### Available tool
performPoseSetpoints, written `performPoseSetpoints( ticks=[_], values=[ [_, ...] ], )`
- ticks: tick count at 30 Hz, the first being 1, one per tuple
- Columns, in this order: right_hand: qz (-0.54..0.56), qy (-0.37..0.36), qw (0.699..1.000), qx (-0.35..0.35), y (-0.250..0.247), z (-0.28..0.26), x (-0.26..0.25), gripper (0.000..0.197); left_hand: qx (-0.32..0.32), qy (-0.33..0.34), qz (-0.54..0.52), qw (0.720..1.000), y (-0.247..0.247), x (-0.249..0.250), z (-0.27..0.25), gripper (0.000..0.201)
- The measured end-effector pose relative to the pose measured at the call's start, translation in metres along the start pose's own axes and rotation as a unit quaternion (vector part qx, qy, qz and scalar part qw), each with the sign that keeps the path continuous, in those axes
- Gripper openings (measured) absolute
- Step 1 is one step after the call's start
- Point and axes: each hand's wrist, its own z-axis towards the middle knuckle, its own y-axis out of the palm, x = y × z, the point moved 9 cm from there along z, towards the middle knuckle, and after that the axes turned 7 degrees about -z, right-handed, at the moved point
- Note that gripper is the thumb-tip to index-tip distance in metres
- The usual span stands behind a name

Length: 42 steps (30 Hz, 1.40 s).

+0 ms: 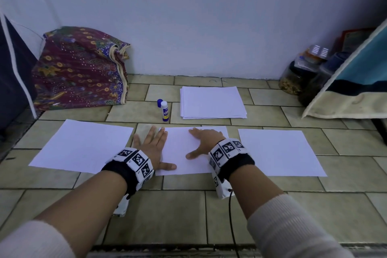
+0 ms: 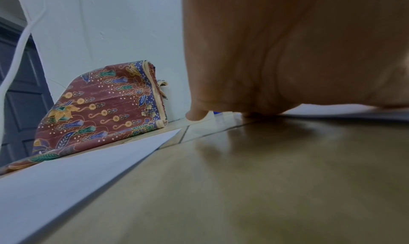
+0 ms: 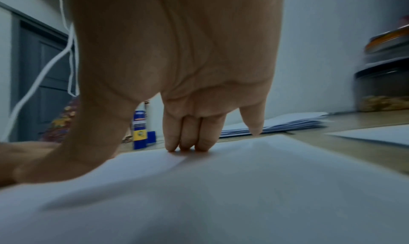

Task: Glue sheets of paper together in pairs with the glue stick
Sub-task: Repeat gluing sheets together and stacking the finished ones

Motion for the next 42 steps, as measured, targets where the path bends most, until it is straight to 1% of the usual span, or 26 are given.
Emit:
performPoseSetpoints(
  ticks=[4, 7, 12, 15, 17, 19, 21, 22, 23, 25, 26, 28, 31, 33, 35, 37, 38, 40, 41, 42],
  values=[
    [0.007, 0.048, 0.999, 0.009, -0.002, -0.007, 0.041, 0.094, -0.005, 0.003, -0.003, 1.000, 0.000, 0.000, 0.000, 0.114],
    [0.012, 0.083, 0.996, 0.018, -0.001, -0.013, 0.058, 0.088, -0.005, 0.003, 0.001, 1.000, -0.001, 0.001, -0.003, 0.114],
    [-0.028, 0.103, 0.994, 0.035, 0.000, -0.016, 0.052, 0.089, 0.006, 0.000, 0.021, 1.000, -0.003, 0.002, -0.005, 0.111],
    [-0.041, 0.157, 0.985, 0.059, -0.005, -0.019, 0.052, 0.083, 0.021, -0.006, 0.040, 0.999, -0.009, 0.002, -0.010, 0.106],
    [-0.075, 0.186, 0.978, 0.061, -0.006, -0.024, 0.050, 0.080, 0.025, -0.010, 0.036, 0.999, -0.016, 0.005, -0.016, 0.099],
    [-0.084, 0.199, 0.975, 0.054, -0.005, -0.028, 0.046, 0.072, 0.034, -0.015, 0.033, 0.999, -0.026, 0.009, -0.022, 0.094],
    [-0.092, 0.191, 0.976, 0.047, -0.002, -0.030, 0.040, 0.060, 0.057, -0.013, 0.035, 0.998, -0.039, 0.016, -0.028, 0.087],
    [-0.103, 0.175, 0.978, 0.049, -0.001, -0.030, 0.035, 0.054, 0.070, -0.002, 0.026, 0.997, -0.045, 0.022, -0.031, 0.081],
    [-0.115, 0.153, 0.980, 0.056, -0.001, -0.029, 0.028, 0.049, 0.078, 0.021, 0.011, 0.997, -0.047, 0.030, -0.033, 0.076],
    [-0.124, 0.116, 0.982, 0.077, -0.002, -0.027, 0.016, 0.042, 0.069, 0.074, -0.008, 0.995, -0.045, 0.048, -0.037, 0.070],
    [-0.120, 0.108, 0.983, 0.085, -0.002, -0.027, 0.010, 0.041, 0.060, 0.090, -0.008, 0.994, -0.041, 0.054, -0.037, 0.067],
    [-0.109, 0.107, 0.984, 0.097, -0.003, -0.028, 0.002, 0.040, 0.058, 0.095, -0.003, 0.994, -0.036, 0.059, -0.036, 0.058],
    [-0.076, 0.115, 0.984, 0.109, -0.001, -0.028, -0.009, 0.037, 0.092, 0.089, 0.031, 0.991, -0.043, 0.061, -0.038, 0.040],
    [-0.052, 0.096, 0.989, 0.105, 0.003, -0.026, -0.019, 0.045, 0.105, 0.091, 0.053, 0.989, -0.050, 0.062, -0.043, 0.032],
    [-0.037, 0.064, 0.992, 0.102, 0.007, -0.022, -0.029, 0.055, 0.105, 0.087, 0.042, 0.990, -0.053, 0.060, -0.043, 0.028],
    [-0.030, 0.036, 0.993, 0.106, 0.007, -0.018, -0.036, 0.059, 0.105, 0.079, 0.020, 0.991, -0.050, 0.056, -0.040, 0.035],
    [-0.028, 0.021, 0.994, 0.105, 0.007, -0.016, -0.038, 0.060, 0.104, 0.073, 0.010, 0.992, -0.047, 0.053, -0.037, 0.044],
    [-0.027, -0.006, 0.995, 0.095, 0.008, -0.012, -0.043, 0.061, 0.092, 0.058, -0.017, 0.994, -0.039, 0.045, -0.029, 0.074],
    [-0.028, -0.013, 0.995, 0.091, 0.008, -0.011, -0.045, 0.062, 0.078, 0.049, -0.032, 0.995, -0.035, 0.042, -0.025, 0.090],
    [-0.031, -0.013, 0.995, 0.089, 0.008, -0.010, -0.046, 0.063, 0.057, 0.040, -0.041, 0.997, -0.031, 0.038, -0.021, 0.102]
  ],
)
